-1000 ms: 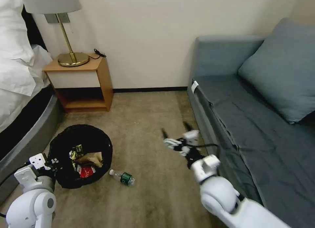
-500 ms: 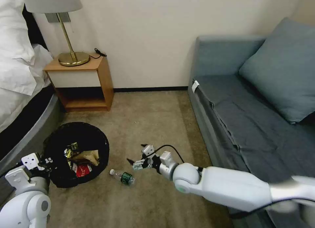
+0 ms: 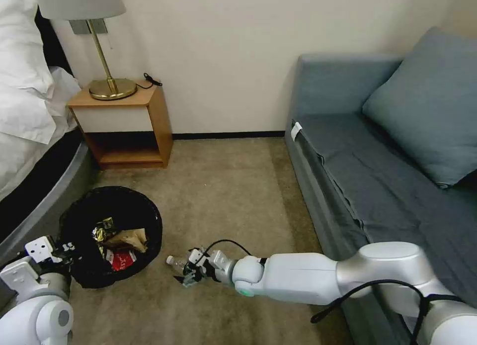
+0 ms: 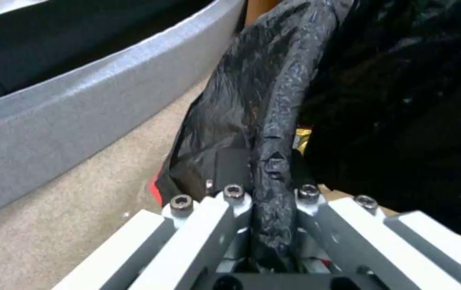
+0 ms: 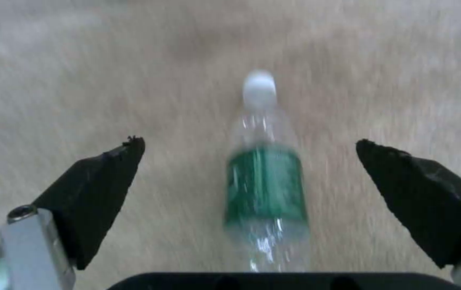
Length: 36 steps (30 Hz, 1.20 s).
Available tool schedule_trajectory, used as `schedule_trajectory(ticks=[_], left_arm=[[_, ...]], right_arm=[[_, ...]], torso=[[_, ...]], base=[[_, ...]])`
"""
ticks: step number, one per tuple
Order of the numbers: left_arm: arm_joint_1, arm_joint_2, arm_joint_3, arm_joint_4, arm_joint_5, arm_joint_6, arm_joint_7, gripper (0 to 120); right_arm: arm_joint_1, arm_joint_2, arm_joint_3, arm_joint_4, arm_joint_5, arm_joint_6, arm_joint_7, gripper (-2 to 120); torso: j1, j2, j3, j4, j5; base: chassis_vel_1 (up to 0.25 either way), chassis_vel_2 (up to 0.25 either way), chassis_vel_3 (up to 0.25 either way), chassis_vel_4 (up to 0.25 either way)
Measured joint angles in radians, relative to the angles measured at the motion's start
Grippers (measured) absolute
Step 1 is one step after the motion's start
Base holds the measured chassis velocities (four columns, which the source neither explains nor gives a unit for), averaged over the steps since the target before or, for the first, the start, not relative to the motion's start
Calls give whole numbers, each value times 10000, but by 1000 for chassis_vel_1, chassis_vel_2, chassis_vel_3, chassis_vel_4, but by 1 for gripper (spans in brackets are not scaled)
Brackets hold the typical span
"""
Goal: Pick up the trash bin, then pick up the garbage on the floor and place it into the trash bin.
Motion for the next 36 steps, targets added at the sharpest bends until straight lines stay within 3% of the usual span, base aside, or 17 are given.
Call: schedule_trajectory(ticks=[15, 31, 36], left_arm=[[47, -62, 80, 31, 93, -46, 7, 2], [41, -110, 181, 69, 206, -78, 18, 2], [77, -117, 183, 35, 213, -89, 23, 2]], right_arm=[[-951, 756, 34, -2219, -629, 417, -837, 99], [-1179, 1148, 258, -2780, -989, 460, -960, 93], [-1241, 1243, 292, -2888, -1100, 458, -879, 81]], torso=[[-1, 1, 0, 1, 2], [-1, 1, 0, 1, 2], [-1, 1, 0, 1, 2]], base=[[0, 0, 0, 0], [0, 0, 0, 0], [0, 0, 0, 0]])
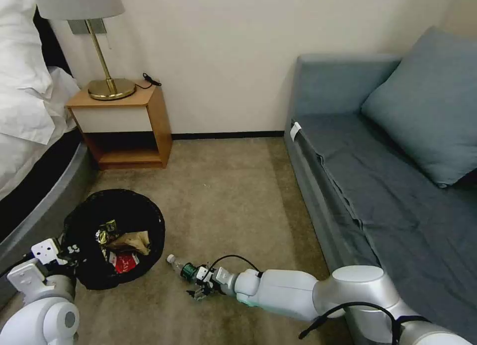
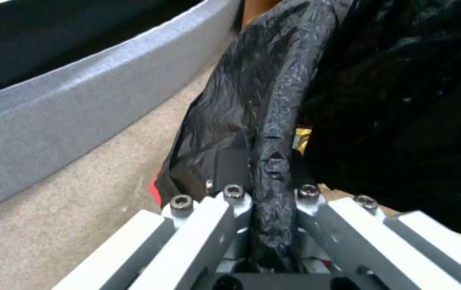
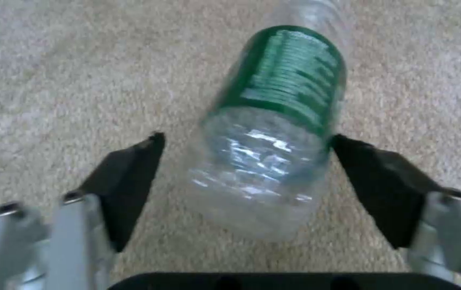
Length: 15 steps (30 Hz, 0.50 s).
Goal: Pick up the trash bin, then pick up the garbage on the floor and place it into the trash bin.
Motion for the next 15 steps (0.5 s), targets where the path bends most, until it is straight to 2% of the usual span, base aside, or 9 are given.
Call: schedule_trajectory(ticks=[2, 5, 8, 15], left_arm=[[18, -18, 0, -11, 8, -21, 2, 2], [30, -34, 7, -16, 19, -27, 2, 2], [50, -51, 19, -24, 30, -45, 7, 2], [63, -56, 20, -31, 36, -63, 12, 2]], right_arm=[[-4, 14, 16, -25, -69, -2, 40, 70], [-6, 14, 29, -36, -93, -3, 53, 64], [-11, -34, 36, -22, -169, -3, 100, 49], [-13, -229, 43, 100, -204, 9, 216, 32]], torso=[[0, 0, 0, 0, 0], [0, 0, 0, 0, 0], [0, 0, 0, 0, 0], [0, 0, 0, 0, 1]], base=[[0, 0, 0, 0], [0, 0, 0, 0], [0, 0, 0, 0], [0, 0, 0, 0]])
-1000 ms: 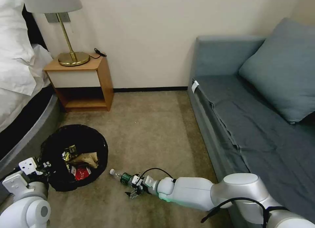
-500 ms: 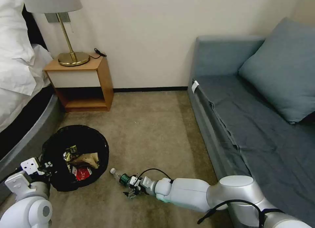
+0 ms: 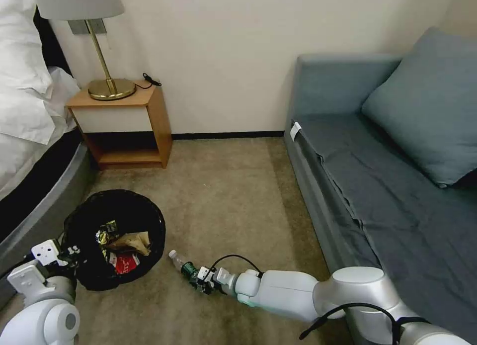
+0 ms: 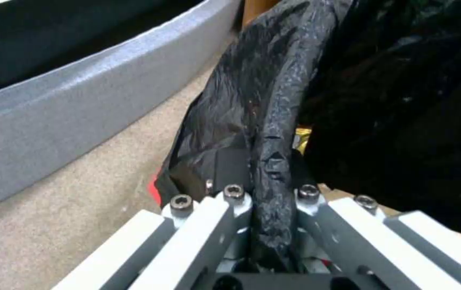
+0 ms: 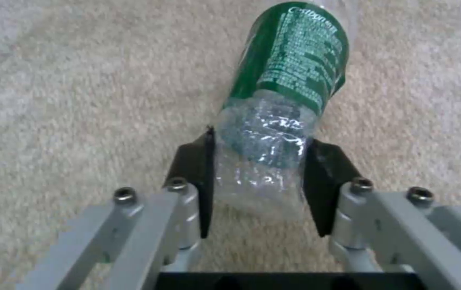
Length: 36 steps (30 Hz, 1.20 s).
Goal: Pick up the trash bin, then pick up the garbage on the floor and place it into the trash bin.
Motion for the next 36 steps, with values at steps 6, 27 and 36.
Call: schedule_trajectory(ticks=[6, 27, 36], left_arm=[[-9, -8, 5, 35, 4, -3, 2, 2], [-239, 246, 126, 288, -56, 65, 0, 2], [-285, 253, 268, 264, -52, 133, 2, 2]], right_arm=[[119, -267, 75, 373, -9, 53, 233, 26], [1317, -5073, 4981, 6987, -650, -1119, 2425, 26], [1914, -3449, 3703, 10543, 1258, -1983, 3973, 26]], torso=[[0, 0, 0, 0, 1], [0, -1, 1, 1, -1], [-1, 0, -1, 0, -2]], base=[[0, 0, 0, 0], [0, 0, 0, 0], [0, 0, 0, 0]])
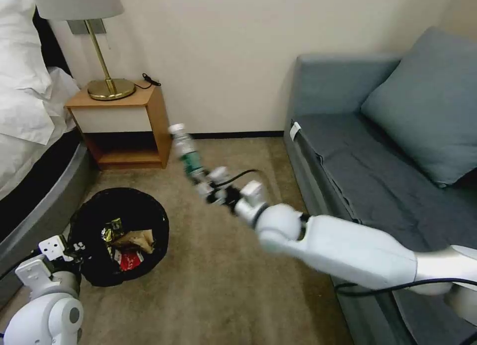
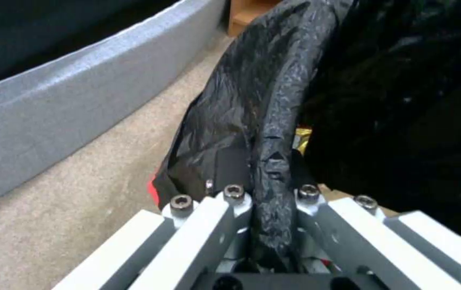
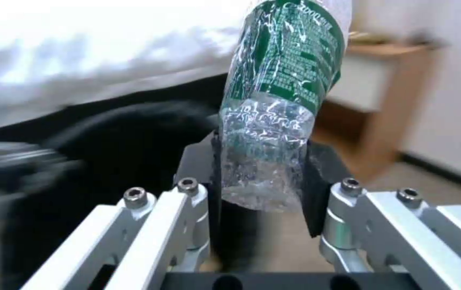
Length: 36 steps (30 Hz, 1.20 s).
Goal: Pick up the trash bin, then pick up the garbage on the floor and place it into the trash bin.
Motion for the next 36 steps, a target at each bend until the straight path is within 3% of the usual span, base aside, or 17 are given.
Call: schedule_trajectory(ticks=[2, 7, 21, 29, 33, 36], left_arm=[[-12, 4, 15, -11, -2, 8, 1, 2], [-20, 1, 56, -59, -3, 22, 0, 2], [-88, -89, 166, -121, -4, 69, -6, 2], [-138, -115, 212, -120, 13, 100, -14, 2], [-178, -134, 234, -96, 20, 121, -17, 2], [-183, -140, 244, -95, 20, 125, -19, 2]], right_arm=[[111, 725, -711, -132, 15, 9, 128, 26], [139, 1679, -1613, -818, -131, 140, 173, 26], [63, 2432, -2366, -2318, -479, 183, 251, 26], [57, 2252, -2284, -2199, -625, 211, 217, 54], [56, 2014, -2150, -1899, -695, 217, 215, 73], [49, 1932, -2048, -1807, -739, 216, 228, 80]], torso=[[0, 0, 0, 4, -1], [0, 0, 0, 3, -1], [0, 0, 0, 0, 1], [0, 0, 1, 0, 2], [0, 0, 1, 0, 2], [0, 0, 1, 0, 2]], base=[[0, 0, 0, 0], [0, 0, 0, 0], [0, 0, 0, 0], [0, 0, 0, 0], [0, 0, 0, 0], [0, 0, 0, 0]])
